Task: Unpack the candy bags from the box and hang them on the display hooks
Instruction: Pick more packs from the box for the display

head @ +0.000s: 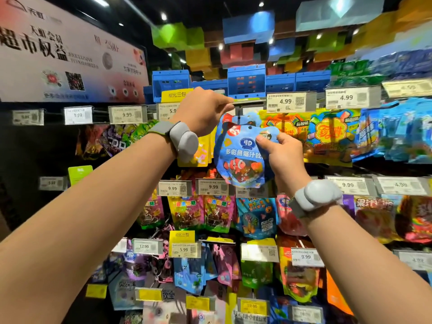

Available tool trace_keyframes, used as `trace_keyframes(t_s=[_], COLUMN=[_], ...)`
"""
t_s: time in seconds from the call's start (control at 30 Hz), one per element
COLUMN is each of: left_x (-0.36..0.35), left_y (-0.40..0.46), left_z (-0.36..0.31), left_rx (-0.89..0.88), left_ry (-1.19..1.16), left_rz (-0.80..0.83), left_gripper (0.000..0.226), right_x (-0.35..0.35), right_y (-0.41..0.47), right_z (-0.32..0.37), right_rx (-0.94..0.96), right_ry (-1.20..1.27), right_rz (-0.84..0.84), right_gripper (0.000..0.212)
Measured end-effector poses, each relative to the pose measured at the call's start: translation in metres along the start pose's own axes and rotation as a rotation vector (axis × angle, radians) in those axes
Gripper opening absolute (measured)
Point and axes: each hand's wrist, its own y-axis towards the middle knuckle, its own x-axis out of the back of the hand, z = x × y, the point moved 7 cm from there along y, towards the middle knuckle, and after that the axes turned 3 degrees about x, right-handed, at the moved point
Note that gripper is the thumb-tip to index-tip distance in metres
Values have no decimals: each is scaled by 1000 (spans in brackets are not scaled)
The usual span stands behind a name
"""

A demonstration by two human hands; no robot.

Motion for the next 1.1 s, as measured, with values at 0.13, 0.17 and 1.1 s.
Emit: trace_keyframes(t_s=[0.13,0.17,1.1], left_x=[5,5,5], left_y=[2,2,13], left_z=[-2,-2,3], left_rx=[25,26,31], left_ry=[0,-7,-37], left_rz=[44,49,137], left_gripper=[35,34,30], right_x=[-14,-17,-32], right_y=[12,16,48], right_z=[4,4,-5], right_rx=[0,-3,-18], right_ry=[-22,-41,-112], right_rz=[7,11,-73], right_gripper=[48,33,11])
